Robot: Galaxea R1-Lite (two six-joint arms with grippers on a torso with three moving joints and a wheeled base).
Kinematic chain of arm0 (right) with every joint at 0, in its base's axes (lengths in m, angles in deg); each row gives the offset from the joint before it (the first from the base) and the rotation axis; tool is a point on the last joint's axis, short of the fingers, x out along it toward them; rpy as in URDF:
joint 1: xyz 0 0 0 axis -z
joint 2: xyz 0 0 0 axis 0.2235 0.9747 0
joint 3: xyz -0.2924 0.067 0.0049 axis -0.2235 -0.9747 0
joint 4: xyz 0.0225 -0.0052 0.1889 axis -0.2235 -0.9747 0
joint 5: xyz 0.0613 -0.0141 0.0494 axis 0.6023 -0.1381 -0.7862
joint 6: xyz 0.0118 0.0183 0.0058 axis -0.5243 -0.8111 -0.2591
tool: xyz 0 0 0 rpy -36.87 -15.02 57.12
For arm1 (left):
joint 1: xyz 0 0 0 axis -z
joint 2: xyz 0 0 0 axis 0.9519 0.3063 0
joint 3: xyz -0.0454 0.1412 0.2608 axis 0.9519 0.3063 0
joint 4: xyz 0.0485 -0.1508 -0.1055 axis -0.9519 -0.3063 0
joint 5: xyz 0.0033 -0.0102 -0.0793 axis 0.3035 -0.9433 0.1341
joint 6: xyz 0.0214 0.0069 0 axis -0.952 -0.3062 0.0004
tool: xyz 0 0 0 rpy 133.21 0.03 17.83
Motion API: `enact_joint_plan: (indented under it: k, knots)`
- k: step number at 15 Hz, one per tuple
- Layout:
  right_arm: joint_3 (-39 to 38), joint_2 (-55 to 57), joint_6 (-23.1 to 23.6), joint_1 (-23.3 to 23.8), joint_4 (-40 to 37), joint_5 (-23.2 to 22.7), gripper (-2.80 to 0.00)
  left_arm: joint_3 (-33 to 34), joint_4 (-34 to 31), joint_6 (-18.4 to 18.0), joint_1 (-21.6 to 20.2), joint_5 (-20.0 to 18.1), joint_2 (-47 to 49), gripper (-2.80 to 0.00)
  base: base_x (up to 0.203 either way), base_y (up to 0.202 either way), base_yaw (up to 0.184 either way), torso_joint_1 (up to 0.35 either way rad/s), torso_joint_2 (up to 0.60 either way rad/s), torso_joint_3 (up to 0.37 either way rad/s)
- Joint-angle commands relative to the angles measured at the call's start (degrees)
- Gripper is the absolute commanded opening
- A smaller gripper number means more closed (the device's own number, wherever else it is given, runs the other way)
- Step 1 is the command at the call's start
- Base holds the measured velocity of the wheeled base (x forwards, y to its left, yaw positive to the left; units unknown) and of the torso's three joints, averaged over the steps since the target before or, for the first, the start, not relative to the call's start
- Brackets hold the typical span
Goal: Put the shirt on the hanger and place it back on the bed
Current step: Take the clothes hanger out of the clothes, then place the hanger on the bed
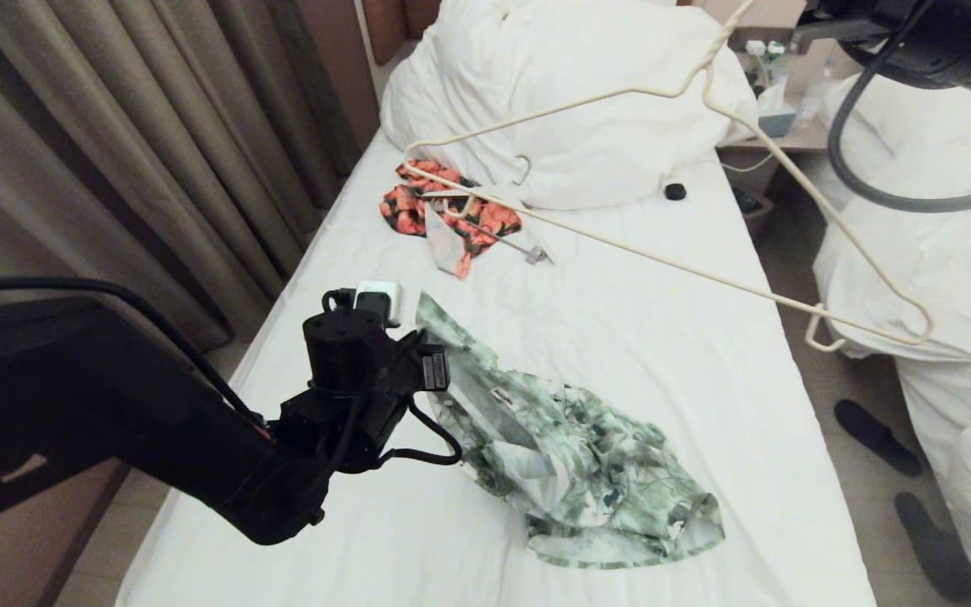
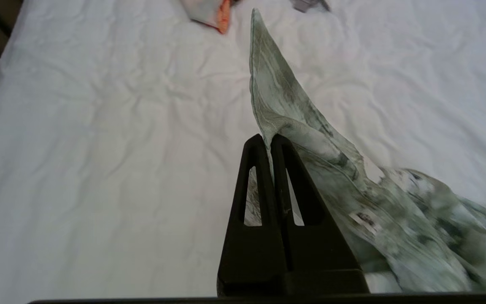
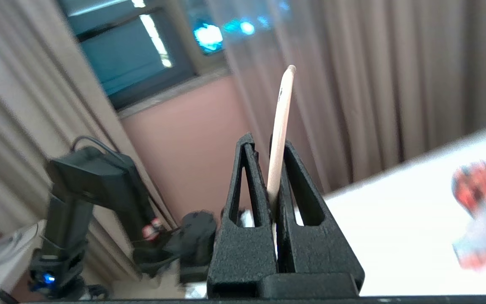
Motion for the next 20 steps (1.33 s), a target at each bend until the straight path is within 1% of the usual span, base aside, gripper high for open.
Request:
enact_joint_plan:
  k: [1, 3, 4, 6, 8, 9, 10, 12, 13, 15, 16, 18, 20]
  knots:
    - [-1.9, -3.7, -0.1, 1.2, -1.4, -0.4, -2.8, -0.3, 3.9, -0.1, -1.6, -0.5, 6.0, -2.8, 0.0, 0.0, 0.0, 0.0, 0.0, 0.0]
    - [-2.7, -4.5, -0.1, 1.3, -1.6, -0.4, -2.8, -0.4, 7.1, -0.3, -1.8, -0.9, 11.6, -2.8, 0.0, 0.0, 0.0, 0.0, 0.0, 0.0]
    - [-3.1, -4.8, -0.1, 1.4, -1.6, -0.3, -2.8, 0.0, 9.8, -0.4, -1.3, -0.9, 13.9, 0.0, 0.0, 0.0, 0.0, 0.0, 0.0, 0.0]
    - [-5.5, -6.1, 0.0, 3.1, -1.6, -0.4, -2.8, 3.0, 14.6, -0.5, 0.9, -0.6, 15.8, 0.0, 0.0, 0.0, 0.0, 0.0, 0.0, 0.0]
    - [-6.4, -6.5, -0.1, 3.3, -1.9, -0.3, -2.8, 3.7, 14.8, -0.6, 1.1, -0.1, 13.8, 0.0, 0.0, 0.0, 0.0, 0.0, 0.0, 0.0]
    - [-6.9, -7.1, -0.1, 3.4, -2.0, -0.3, -2.8, 5.5, 14.8, -0.8, 1.1, 0.0, 11.8, 0.0, 0.0, 0.0, 0.0, 0.0, 0.0, 0.0]
    - [-7.3, -7.4, -0.1, 3.4, -2.1, -0.3, -2.8, 7.5, 14.8, -1.1, 0.8, 0.0, 9.9, 0.0, 0.0, 0.0, 0.0, 0.0, 0.0, 0.0]
    - [-9.8, -8.6, 0.0, 3.6, -3.0, -0.1, -2.8, 14.1, 15.2, -1.1, -0.5, 0.0, 5.1, 0.0, 0.0, 0.0, 0.0, 0.0, 0.0, 0.0]
    - [-11.0, -9.4, 0.0, 3.9, -3.4, -0.1, -2.8, 17.2, 16.1, -1.0, -1.4, 0.0, 3.4, -2.8, 0.0, 0.0, 0.0, 0.0, 0.0, 0.0]
    - [-14.2, -10.1, 0.0, 4.0, -3.5, -0.1, -2.8, 24.6, 20.5, -1.0, -3.1, 0.0, 0.3, -2.8, 0.0, 0.0, 0.0, 0.0, 0.0, 0.0]
    - [-16.1, -10.2, 0.0, 3.8, -3.5, -0.1, -2.8, 28.1, 21.6, -1.0, -3.6, 0.1, -1.6, -2.8, 0.0, 0.0, 0.0, 0.0, 0.0, 0.0]
    - [-22.0, -8.7, 0.0, 2.5, -3.3, -0.1, -2.8, 33.8, 22.3, -0.5, -5.1, 0.3, -9.2, -2.8, 0.0, 0.0, 0.0, 0.0, 0.0, 0.0]
    - [-25.1, -3.1, 0.0, 1.1, -3.1, 0.8, -2.8, 37.8, 22.6, -0.3, -6.0, 1.3, -17.3, -2.8, 0.0, 0.0, 0.0, 0.0, 0.0, 0.0]
